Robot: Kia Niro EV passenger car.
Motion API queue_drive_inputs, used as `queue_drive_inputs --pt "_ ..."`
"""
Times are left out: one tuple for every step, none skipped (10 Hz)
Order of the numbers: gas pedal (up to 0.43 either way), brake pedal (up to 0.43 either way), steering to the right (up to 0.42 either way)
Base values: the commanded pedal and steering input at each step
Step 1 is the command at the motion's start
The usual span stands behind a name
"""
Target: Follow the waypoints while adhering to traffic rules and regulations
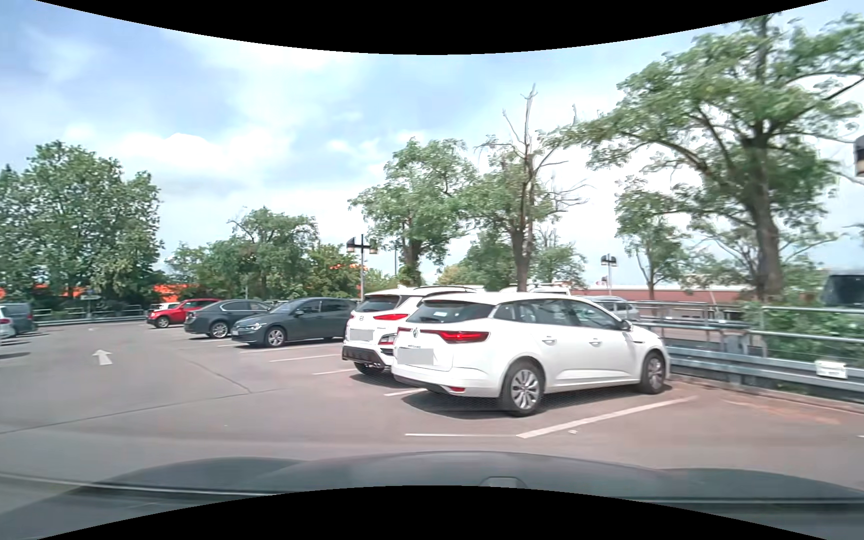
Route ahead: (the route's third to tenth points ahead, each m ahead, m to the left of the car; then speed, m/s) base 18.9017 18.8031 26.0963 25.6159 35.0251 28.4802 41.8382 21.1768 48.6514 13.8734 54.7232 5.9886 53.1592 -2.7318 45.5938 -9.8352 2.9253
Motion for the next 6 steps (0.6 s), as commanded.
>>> queue_drive_inputs --pt "0.028 0.0 -0.72" --pt "0.028 0.0 -0.717" --pt "0.039 0.0 -0.708" --pt "0.047 0.0 -0.694" --pt "0.047 0.0 -0.662" --pt "0.047 0.0 -0.622"
